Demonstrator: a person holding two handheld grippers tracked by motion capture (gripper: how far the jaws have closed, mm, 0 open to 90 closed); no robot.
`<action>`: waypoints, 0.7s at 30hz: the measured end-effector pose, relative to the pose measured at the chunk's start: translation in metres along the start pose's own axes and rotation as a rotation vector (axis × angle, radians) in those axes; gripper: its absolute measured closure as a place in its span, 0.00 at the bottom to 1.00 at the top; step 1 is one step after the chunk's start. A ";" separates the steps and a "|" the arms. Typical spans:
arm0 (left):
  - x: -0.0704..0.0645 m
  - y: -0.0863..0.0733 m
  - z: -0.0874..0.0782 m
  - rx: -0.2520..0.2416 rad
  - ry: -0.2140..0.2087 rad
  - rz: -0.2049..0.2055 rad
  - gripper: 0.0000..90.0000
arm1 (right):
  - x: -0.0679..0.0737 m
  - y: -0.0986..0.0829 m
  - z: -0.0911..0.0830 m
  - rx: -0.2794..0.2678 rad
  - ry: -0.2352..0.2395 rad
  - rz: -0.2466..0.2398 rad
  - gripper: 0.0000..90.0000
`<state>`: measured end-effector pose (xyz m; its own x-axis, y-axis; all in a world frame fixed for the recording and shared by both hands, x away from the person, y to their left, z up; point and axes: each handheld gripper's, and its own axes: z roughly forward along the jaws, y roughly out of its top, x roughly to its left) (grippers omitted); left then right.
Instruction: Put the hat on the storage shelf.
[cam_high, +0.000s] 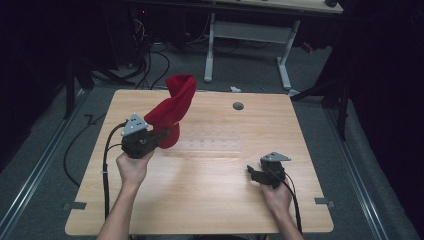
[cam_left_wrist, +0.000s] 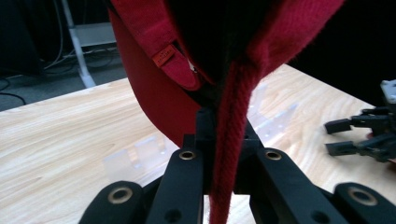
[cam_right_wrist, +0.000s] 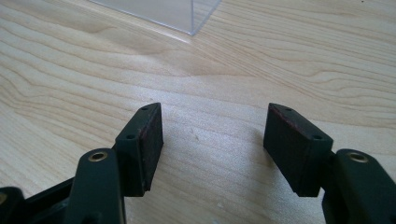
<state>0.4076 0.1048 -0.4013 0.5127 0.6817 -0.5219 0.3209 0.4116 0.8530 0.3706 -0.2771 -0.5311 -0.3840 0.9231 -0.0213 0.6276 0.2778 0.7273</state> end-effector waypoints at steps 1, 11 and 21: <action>0.002 0.000 0.002 0.000 0.005 0.003 0.94 | 0.000 0.000 0.000 0.000 0.000 0.000 0.42; 0.018 -0.001 0.015 -0.010 0.055 0.025 0.94 | 0.000 0.000 0.000 0.000 0.000 0.000 0.42; 0.030 -0.007 0.022 -0.011 0.098 0.032 0.94 | 0.000 0.000 0.000 0.001 0.001 -0.002 0.42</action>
<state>0.4378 0.1090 -0.4231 0.4416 0.7503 -0.4919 0.2966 0.3953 0.8693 0.3705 -0.2769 -0.5311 -0.3854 0.9225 -0.0222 0.6276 0.2797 0.7266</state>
